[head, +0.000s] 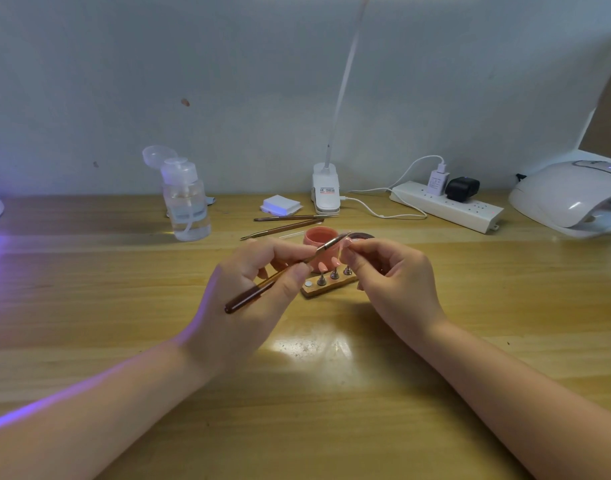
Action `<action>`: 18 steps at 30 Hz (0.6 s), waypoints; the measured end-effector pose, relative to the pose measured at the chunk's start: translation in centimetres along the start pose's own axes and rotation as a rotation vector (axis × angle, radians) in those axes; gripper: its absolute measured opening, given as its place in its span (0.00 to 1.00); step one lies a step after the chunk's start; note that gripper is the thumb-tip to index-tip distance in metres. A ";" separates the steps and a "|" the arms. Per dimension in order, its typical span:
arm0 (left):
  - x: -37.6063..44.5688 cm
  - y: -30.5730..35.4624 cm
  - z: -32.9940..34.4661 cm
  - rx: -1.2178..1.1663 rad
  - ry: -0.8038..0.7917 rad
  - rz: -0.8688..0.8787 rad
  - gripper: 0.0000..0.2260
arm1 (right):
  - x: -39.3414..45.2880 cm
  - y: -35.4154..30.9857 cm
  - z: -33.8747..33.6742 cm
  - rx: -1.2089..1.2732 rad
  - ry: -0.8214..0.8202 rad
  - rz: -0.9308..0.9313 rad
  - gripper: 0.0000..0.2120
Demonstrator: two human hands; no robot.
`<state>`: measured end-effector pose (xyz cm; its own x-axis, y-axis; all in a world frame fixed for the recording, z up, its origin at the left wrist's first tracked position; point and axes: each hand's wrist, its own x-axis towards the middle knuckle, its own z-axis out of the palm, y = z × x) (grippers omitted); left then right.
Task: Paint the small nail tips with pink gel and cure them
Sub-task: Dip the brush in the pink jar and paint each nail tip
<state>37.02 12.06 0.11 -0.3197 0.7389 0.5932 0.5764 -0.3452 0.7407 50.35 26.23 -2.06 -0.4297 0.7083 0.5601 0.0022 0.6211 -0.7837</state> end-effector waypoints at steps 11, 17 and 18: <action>0.0 0.0 0.0 0.020 0.016 0.009 0.09 | 0.1 0.1 0.0 -0.004 0.018 0.000 0.09; 0.1 -0.5 -0.3 -0.022 0.052 -0.023 0.08 | 0.1 0.2 0.0 -0.001 0.023 0.003 0.09; 0.1 -0.5 -0.1 -0.048 0.068 -0.037 0.07 | 0.1 0.1 0.0 0.000 0.024 0.000 0.09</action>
<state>36.58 12.25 -0.16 -0.3909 0.7112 0.5843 0.5273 -0.3473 0.7755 50.26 26.41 -2.10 -0.4082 0.7160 0.5664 0.0025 0.6213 -0.7836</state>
